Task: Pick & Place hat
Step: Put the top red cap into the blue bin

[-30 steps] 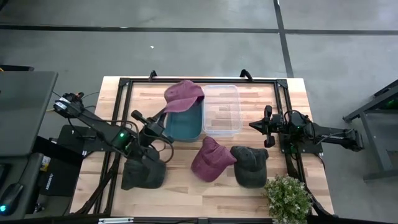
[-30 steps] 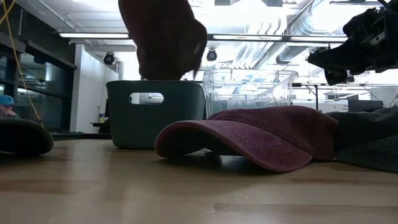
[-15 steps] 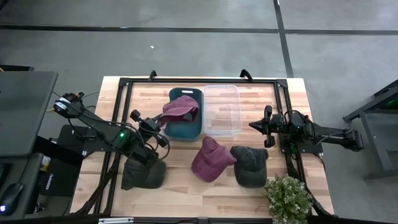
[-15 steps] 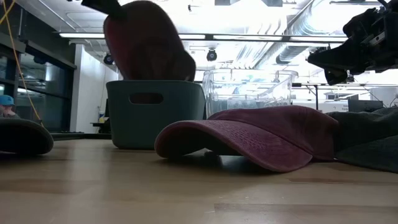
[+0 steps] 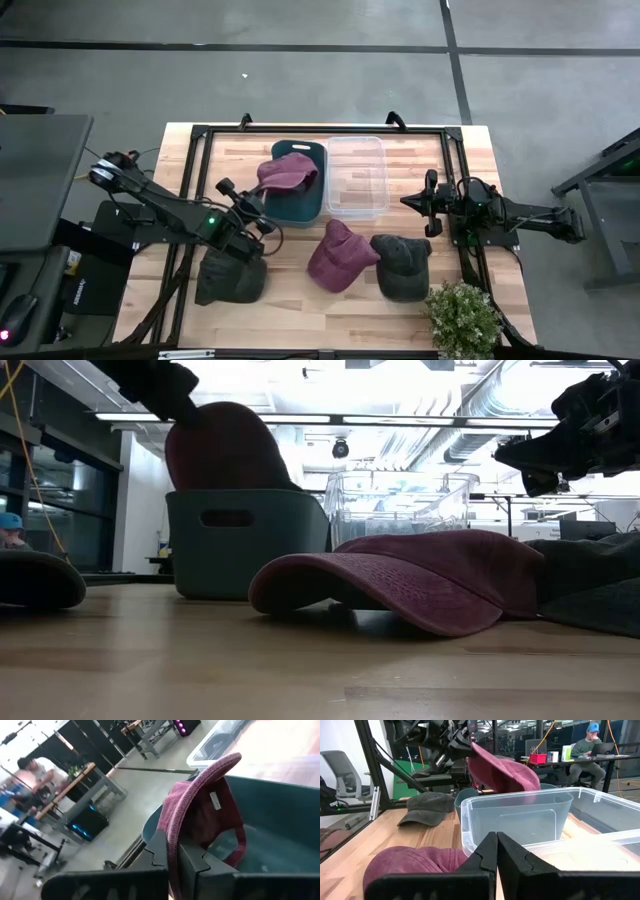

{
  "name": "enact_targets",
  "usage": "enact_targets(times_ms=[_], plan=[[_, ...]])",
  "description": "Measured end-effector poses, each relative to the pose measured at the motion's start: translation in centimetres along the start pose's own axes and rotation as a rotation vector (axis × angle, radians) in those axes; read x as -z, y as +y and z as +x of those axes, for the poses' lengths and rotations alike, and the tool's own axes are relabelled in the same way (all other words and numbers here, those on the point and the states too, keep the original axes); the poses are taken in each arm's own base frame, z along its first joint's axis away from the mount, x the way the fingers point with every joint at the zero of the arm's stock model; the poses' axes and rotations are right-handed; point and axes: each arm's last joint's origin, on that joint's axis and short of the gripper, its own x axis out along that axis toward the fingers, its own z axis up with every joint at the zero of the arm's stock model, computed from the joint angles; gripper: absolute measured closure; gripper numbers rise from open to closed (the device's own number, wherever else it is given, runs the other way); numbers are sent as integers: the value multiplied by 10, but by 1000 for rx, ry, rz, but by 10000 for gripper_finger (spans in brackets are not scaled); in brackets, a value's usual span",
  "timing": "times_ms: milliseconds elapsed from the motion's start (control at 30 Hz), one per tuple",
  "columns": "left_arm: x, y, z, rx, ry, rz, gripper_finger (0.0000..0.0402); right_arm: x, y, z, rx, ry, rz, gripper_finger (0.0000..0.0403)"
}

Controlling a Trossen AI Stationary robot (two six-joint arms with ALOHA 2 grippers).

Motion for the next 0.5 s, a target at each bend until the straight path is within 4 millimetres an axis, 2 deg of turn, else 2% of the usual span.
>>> enact_targets(times_ms=[300,433,500], plan=[[-3,-27,12,38,22,153,402,0,0,0,0,0,0,402],[-6,-33,16,20,1,242,402,0,0,0,0,0,0,402],[-8,-35,16,37,0,233,402,0,0,0,0,0,0,402]])
